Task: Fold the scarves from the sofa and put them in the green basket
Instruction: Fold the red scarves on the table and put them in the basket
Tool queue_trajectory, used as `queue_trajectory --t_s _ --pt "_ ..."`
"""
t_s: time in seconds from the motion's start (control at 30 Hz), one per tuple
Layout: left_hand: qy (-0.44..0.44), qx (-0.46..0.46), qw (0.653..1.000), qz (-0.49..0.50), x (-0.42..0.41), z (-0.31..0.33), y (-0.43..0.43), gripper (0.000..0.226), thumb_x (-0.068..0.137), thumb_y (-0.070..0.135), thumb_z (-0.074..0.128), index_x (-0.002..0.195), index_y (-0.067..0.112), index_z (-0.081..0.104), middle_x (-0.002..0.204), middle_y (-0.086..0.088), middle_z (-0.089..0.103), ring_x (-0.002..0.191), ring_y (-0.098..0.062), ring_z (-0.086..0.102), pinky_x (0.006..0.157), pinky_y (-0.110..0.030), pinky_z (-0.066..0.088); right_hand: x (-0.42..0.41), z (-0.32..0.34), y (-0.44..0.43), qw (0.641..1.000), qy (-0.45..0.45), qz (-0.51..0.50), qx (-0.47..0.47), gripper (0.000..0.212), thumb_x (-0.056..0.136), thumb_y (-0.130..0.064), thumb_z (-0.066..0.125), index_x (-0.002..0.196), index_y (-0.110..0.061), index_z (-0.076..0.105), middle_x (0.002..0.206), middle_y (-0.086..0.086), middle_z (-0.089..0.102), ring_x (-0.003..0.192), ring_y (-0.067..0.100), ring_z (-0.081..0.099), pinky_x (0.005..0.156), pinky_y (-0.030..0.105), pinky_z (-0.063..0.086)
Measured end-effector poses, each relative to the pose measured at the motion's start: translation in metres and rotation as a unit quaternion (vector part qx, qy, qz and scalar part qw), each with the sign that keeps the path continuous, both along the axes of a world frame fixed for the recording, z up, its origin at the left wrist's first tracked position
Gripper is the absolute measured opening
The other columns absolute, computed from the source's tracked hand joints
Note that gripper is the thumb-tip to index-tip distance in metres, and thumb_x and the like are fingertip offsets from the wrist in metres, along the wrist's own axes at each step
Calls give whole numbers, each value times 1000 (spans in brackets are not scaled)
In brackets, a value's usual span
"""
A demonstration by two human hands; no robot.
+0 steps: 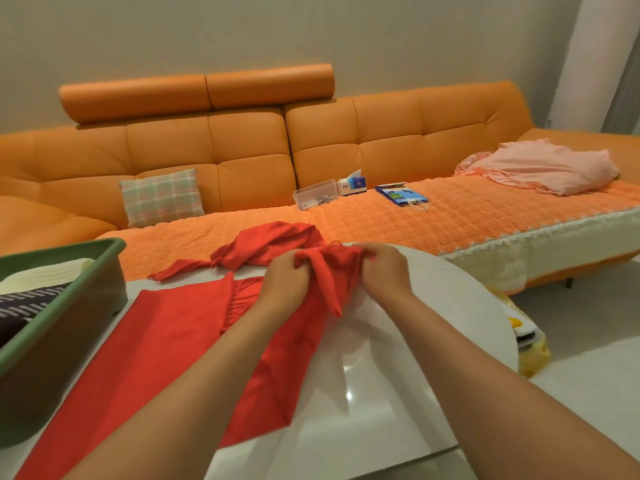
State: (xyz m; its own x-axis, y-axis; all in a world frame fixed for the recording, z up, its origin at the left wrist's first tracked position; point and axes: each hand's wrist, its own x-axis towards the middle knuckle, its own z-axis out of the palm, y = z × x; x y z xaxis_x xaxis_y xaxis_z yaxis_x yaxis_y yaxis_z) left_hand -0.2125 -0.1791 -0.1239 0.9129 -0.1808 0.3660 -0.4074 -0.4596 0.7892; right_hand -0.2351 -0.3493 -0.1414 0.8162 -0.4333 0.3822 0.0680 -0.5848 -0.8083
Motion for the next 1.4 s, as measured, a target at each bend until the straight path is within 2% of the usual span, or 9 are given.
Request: queue_trajectory --t_s 0.17,0.27,0.43,0.6,0.7,0.9,1.07,1.2,1.4 --pt "262 -91 930 -242 -39 13 -44 37 91 5 62 121 26 61 85 5 69 76 -12 64 64 -28 55 -18 19 -41 993 -47 0 107 49 90 5 49 129 -20 66 138 5 60 128 20 55 106 31 43" --pt "398 -141 850 -315 -57 6 -51 39 94 -5 51 124 20 57 90 -3 62 77 -16 63 70 -37 61 -30 6 -55 998 58 15 -19 61 90 5 47 141 -28 56 161 6 30 147 24 30 119 38 25" --pt "123 16 989 -77 -43 -28 -25 50 80 -18 35 97 18 65 116 -15 69 85 -21 68 71 -22 52 -53 -5 -43 960 8 23 -279 53 73 -7 42 110 -20 77 137 10 61 126 33 56 107 46 41" --pt "58 456 882 -101 -60 -64 -2 63 96 54 47 153 33 29 164 -4 15 151 -26 11 121 -46 13 -65 -11 -17 871 240 170 -394 44 99 -33 44 142 -30 53 149 -1 49 138 19 44 116 42 27" --pt "61 452 875 -159 -76 -67 -2 79 92 65 43 157 38 6 165 3 -11 152 -19 -10 121 -50 -6 -65 -20 -32 825 328 96 -451 49 95 -34 39 143 -34 48 147 -3 51 137 20 44 115 56 18" --pt "-48 426 898 -98 -75 -71 13 78 79 77 39 147 41 30 161 7 18 148 -17 15 120 -49 8 -62 -8 -34 734 348 -9 -583 43 98 -24 38 137 -25 54 147 15 45 142 37 31 116 61 14" --pt "31 449 874 -181 -77 -69 22 111 63 91 35 157 37 8 165 5 -5 152 -18 -9 120 -54 -6 -55 -9 7 858 240 158 -425 51 94 -25 48 144 -28 49 151 3 44 139 23 40 113 37 33" --pt "-90 303 944 -93 -78 -62 47 58 78 52 40 125 28 62 129 7 62 123 -19 54 104 -41 38 -62 -21 37 847 303 207 -385 64 100 -38 40 159 -32 17 167 8 7 154 22 6 122 51 14" --pt "-75 202 974 74 -81 -63 111 33 78 24 39 98 21 66 105 1 65 99 -26 60 88 -41 46 -81 -40 48 819 374 157 -405 68 98 -56 25 158 -38 -1 167 7 -12 154 23 -10 119 62 -2"
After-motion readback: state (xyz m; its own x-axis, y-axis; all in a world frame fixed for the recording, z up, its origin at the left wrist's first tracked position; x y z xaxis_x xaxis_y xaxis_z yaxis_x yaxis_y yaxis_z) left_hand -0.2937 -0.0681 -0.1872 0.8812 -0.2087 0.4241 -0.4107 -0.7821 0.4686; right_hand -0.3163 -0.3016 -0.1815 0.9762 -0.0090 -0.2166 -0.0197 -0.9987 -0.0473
